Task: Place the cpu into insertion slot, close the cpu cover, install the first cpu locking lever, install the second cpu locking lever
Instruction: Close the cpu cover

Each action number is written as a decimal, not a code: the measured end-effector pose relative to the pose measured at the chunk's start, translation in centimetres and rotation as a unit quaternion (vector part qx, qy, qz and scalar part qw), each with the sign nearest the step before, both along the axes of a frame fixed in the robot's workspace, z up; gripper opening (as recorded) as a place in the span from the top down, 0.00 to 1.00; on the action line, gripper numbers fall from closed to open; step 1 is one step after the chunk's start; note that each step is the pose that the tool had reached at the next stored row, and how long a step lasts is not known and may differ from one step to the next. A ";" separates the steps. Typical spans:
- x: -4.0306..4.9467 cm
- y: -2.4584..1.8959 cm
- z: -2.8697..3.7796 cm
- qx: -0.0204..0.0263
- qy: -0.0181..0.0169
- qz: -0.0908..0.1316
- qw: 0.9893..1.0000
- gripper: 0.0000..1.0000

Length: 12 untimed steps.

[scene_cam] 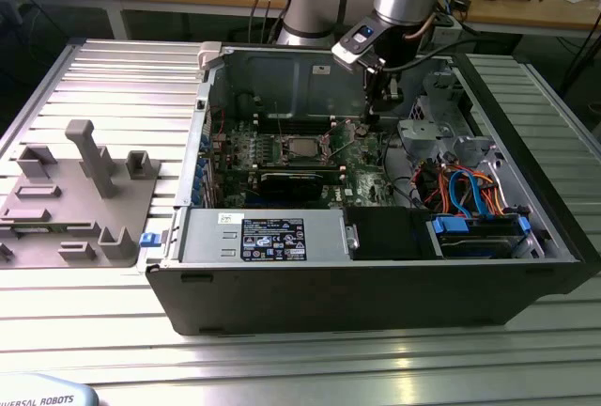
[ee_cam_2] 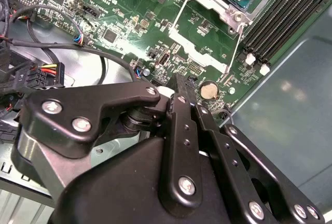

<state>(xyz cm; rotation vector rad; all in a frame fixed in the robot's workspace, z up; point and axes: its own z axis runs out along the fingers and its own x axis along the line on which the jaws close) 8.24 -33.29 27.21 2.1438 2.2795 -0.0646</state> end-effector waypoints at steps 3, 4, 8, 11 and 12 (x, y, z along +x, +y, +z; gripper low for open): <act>0.15 0.00 -0.09 0.000 0.000 0.001 1.000 0.89; 0.20 0.00 -0.11 0.000 0.000 0.002 1.000 0.89; 0.26 0.01 -0.25 0.000 0.001 0.003 1.000 0.89; 0.26 0.01 -0.40 0.000 0.001 0.004 1.000 0.89; 0.26 0.01 -0.44 0.000 0.001 0.004 1.000 0.89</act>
